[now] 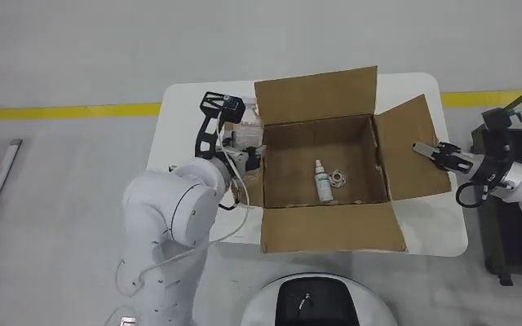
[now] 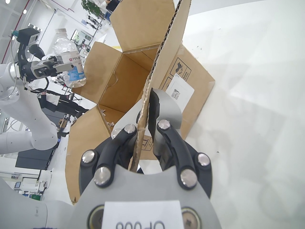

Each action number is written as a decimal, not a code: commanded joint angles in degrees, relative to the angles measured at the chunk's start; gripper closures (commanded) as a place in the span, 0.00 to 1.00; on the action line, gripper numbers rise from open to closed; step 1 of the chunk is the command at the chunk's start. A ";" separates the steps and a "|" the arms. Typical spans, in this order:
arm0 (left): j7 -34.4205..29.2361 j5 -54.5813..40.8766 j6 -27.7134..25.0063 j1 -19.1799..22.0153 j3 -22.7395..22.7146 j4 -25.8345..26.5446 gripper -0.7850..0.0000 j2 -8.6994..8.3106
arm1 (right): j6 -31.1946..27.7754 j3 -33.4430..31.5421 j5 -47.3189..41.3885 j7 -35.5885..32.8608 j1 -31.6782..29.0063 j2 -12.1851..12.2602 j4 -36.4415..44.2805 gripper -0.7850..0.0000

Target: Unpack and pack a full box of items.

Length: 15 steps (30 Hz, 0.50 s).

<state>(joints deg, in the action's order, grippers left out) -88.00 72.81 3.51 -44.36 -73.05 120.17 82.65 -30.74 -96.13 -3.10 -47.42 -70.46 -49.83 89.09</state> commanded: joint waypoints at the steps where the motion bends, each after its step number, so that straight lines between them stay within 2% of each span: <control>1: 0.00 -0.41 0.14 -1.43 -2.65 3.44 1.00 -0.68 | 0.00 -0.02 0.19 0.20 -0.14 0.03 0.32 0.78; 5: 0.00 -0.59 0.79 -4.12 -7.11 7.93 1.00 -1.89 | 0.29 0.18 1.03 0.66 -0.33 0.07 0.73 0.74; 7: 0.00 -1.44 1.89 -5.43 -10.02 10.12 1.00 -2.42 | 0.49 0.53 1.71 1.19 -0.35 0.06 1.03 0.76; 9: 0.00 0.34 1.89 -7.44 -12.52 10.85 1.00 -3.09 | 0.54 0.87 1.51 1.67 -0.44 0.01 1.06 0.87; 10: 0.00 0.33 2.12 -8.43 -13.62 11.15 1.00 -3.35 | 0.60 0.99 1.31 1.97 -0.48 -0.02 1.01 0.98; 15: 0.00 0.01 2.58 -12.25 -16.91 9.81 1.00 -4.54 | 0.73 1.23 1.24 3.49 -0.87 -0.09 0.92 1.00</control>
<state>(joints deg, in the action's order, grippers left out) -88.00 73.15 6.19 -55.91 -89.71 130.87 78.35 -30.10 -94.93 -1.87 -44.24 -71.22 -49.90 90.00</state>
